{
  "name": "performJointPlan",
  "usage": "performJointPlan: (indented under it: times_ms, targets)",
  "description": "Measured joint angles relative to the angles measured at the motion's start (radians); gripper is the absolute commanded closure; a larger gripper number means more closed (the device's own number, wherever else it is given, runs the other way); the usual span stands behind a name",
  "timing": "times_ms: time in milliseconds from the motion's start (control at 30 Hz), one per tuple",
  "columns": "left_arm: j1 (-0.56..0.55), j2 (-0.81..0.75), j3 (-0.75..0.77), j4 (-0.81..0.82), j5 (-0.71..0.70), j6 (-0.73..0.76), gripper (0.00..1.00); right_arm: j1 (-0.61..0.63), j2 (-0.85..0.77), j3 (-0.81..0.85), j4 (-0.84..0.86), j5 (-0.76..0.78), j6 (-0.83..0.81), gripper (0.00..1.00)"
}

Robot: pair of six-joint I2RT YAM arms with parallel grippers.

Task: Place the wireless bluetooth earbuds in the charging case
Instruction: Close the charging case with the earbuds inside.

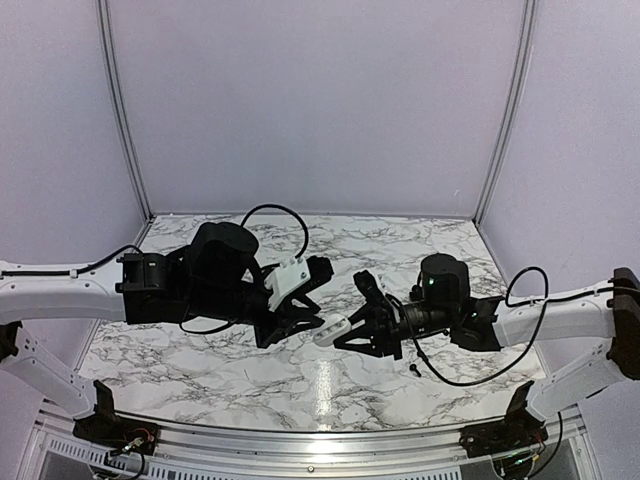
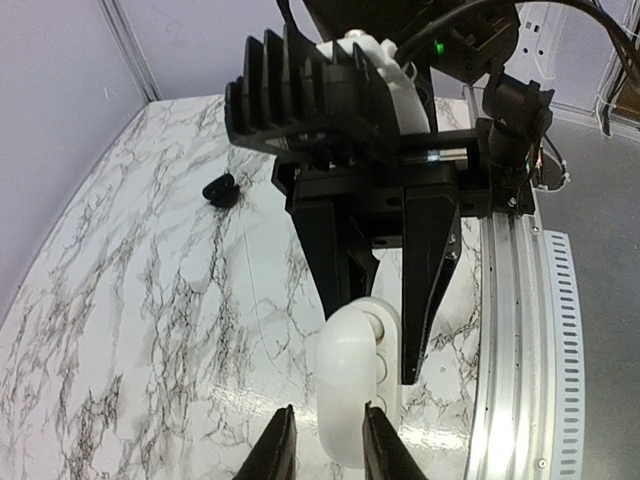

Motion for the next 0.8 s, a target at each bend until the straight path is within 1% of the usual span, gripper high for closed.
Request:
performJointPlan:
  times_ms: [200,533,800]
  targets:
    - [0.0,0.0,0.0,-0.064,0.004,0.032,0.8,0.001,0.021,0.021,-0.055,0.029,0.0,1.0]
    - [-0.008,0.005,0.0,-0.056,0.064,0.049,0.81,0.001,0.074,0.046,-0.09,0.055,0.007,1.0]
    - [-0.008,0.059,0.006,-0.029,0.042,0.047,0.81,0.001,0.075,0.046,-0.086,0.033,0.013,1.0]
